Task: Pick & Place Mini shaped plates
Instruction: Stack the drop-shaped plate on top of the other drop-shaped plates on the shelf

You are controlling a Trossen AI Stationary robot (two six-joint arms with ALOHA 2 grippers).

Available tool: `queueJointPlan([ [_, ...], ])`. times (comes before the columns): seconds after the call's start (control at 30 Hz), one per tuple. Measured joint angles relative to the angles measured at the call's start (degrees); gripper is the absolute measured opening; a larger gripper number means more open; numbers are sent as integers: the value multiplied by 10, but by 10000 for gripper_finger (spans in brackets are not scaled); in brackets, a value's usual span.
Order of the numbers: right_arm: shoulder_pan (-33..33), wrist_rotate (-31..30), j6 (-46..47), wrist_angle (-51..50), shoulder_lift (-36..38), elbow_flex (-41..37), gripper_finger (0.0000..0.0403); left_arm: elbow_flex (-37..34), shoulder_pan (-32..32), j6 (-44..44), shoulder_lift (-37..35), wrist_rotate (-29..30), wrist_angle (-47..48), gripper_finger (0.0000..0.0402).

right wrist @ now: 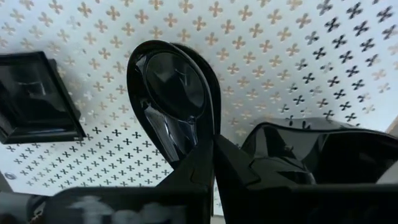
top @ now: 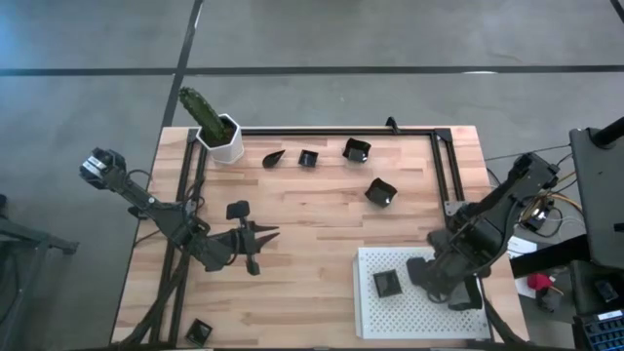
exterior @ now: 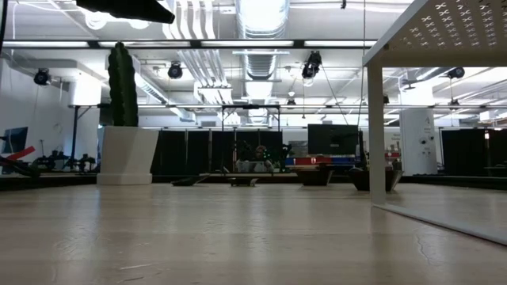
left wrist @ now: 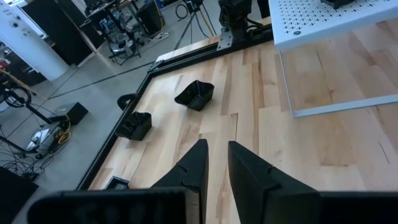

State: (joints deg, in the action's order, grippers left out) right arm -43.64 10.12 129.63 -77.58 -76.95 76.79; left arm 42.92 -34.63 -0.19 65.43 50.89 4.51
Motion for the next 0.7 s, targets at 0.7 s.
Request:
queueJointPlan([
  [0.7,0,4,-28,39,0,-21,58,0,0,0,0,0,0,58],
])
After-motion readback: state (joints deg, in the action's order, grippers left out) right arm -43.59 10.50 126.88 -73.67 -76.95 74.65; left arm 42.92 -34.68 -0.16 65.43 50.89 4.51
